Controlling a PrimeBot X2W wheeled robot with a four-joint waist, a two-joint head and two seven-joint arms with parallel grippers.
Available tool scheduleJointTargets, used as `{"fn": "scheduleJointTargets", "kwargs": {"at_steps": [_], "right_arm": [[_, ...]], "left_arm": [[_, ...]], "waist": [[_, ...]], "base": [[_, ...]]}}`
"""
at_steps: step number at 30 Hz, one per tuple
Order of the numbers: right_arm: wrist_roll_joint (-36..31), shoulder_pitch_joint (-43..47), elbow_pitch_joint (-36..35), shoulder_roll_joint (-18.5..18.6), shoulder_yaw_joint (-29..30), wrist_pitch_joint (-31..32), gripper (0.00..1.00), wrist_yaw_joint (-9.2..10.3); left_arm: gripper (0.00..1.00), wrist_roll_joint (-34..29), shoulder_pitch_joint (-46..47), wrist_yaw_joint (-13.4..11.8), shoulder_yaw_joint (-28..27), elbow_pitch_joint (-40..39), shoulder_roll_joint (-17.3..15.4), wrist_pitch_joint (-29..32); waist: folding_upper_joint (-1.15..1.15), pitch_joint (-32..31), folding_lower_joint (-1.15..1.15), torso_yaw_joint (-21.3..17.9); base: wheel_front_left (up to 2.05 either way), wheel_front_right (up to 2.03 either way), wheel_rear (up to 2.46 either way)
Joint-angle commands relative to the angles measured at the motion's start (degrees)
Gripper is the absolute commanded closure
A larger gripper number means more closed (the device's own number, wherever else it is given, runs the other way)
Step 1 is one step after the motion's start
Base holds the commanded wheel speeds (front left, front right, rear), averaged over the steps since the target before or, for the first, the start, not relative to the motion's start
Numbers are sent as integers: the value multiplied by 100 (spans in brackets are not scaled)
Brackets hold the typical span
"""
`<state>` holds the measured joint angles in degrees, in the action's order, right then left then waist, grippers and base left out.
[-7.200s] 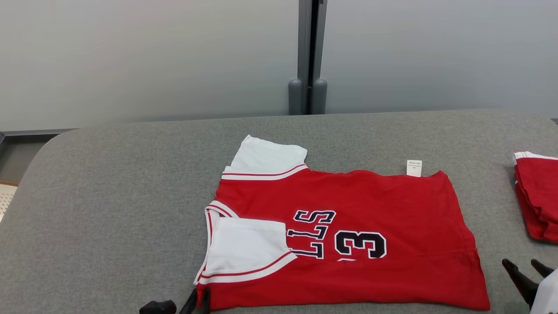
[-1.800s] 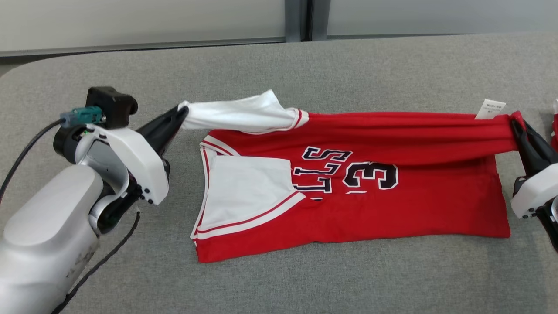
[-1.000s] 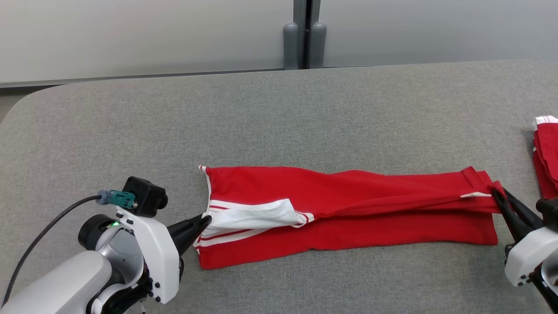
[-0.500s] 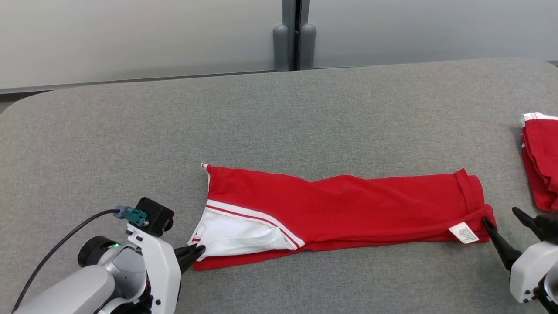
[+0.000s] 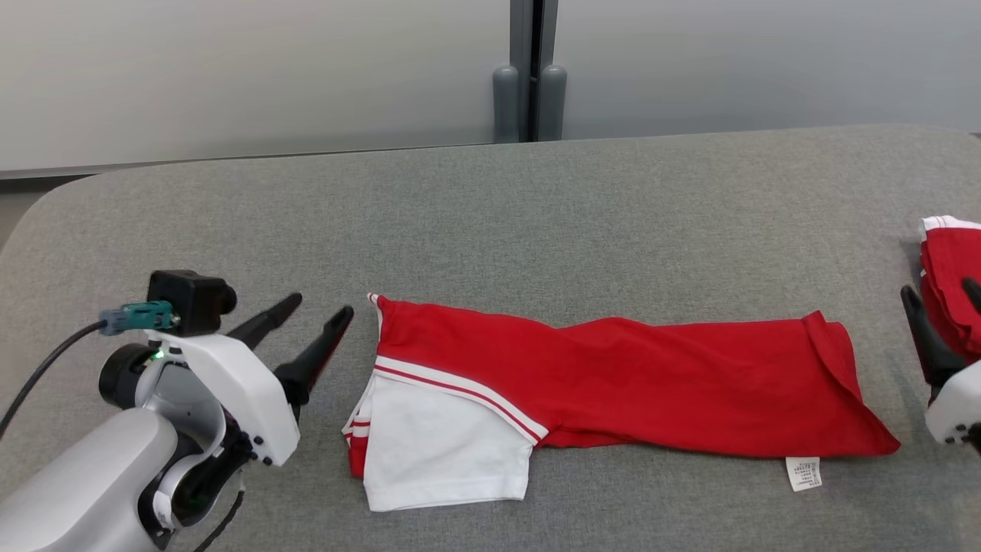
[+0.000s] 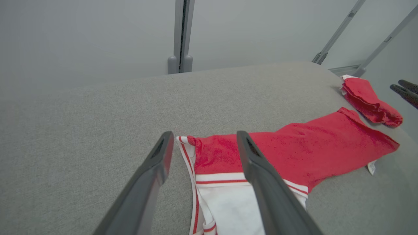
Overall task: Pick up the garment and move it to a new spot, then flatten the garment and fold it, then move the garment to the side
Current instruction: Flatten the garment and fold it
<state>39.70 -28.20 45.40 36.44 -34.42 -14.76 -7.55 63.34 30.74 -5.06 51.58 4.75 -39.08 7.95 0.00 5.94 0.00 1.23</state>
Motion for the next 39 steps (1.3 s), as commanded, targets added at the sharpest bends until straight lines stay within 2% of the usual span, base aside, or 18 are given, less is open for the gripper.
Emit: {"fn": "scheduleJointTargets", "kwargs": {"at_steps": [1, 4, 5, 7, 10, 12, 13, 20, 23, 26, 28, 32, 39], "right_arm": [[-17, -41, -43, -31, 57, -45, 0, 12], [-234, -32, -531, -170, 636, -47, 0, 12], [-390, 194, -900, -354, 1069, -46, 0, 11], [-608, 414, -1304, -547, 1460, -47, 0, 11], [-891, 787, -1844, -863, 1975, -48, 0, 11], [-1060, 1058, -2141, -1088, 2241, -48, 0, 11], [-1142, 1180, -2283, -1188, 2364, -48, 0, 11], [-1623, 1828, -2841, -1783, 2814, -49, 0, 11], [-1942, 2046, -2887, -1900, 2797, -49, 0, 7], [-2096, 2194, -2828, -2064, 2822, -49, 0, 8], [-2138, 2244, -2780, -2127, 2892, -49, 0, 7], [-2158, 2275, -2655, -2202, 2956, -49, 0, 7], [-2067, 1990, -1884, -2208, 3124, -49, 0, 7]], "left_arm": [[0, -28, 47, -30, -61, 27, 46, -102], [0, -32, 23, -126, -432, 110, 281, -859], [0, -5, -56, -164, -647, 187, 456, -1362], [0, -20, -148, -199, -831, 293, 629, -1853], [0, -110, -323, -236, -1139, 456, 925, -2227], [0, -227, -503, -141, -1416, 533, 1150, -2299], [0, -292, -615, -94, -1740, 532, 1332, -2310], [0, -2234, -1794, 339, -3422, 597, 2465, -2314], [0, -2970, -2303, 575, -4012, 551, 3013, -2314], [0, -3526, -2701, 830, -4495, 491, 3382, -2309], [0, -3804, -2868, 967, -4631, 488, 3528, -2309], [0, -3947, -2989, 1106, -4822, 529, 3602, -2309], [0, -3802, -2728, 1196, -4674, 592, 3606, -2310]], "waist": [[0, -10, 0, 8], [0, -50, 0, 22], [0, -77, 0, 31], [0, -102, 0, 41], [0, -137, 0, 59], [0, -159, 0, 76], [0, -165, 0, 86], [0, -225, 0, 97], [0, -248, 0, 78], [0, -279, 0, 71], [0, -283, 0, 71], [0, -273, 0, 86], [0, -80, 0, 169]], "base": [[0, 0, 0], [0, 0, 0], [0, 0, 0], [0, 0, 0], [0, 0, 0], [0, 0, 0], [0, 0, 0], [0, 0, 0], [0, 0, 0], [0, 0, 0], [0, 0, 0], [0, 0, 0], [0, 0, 0]]}}
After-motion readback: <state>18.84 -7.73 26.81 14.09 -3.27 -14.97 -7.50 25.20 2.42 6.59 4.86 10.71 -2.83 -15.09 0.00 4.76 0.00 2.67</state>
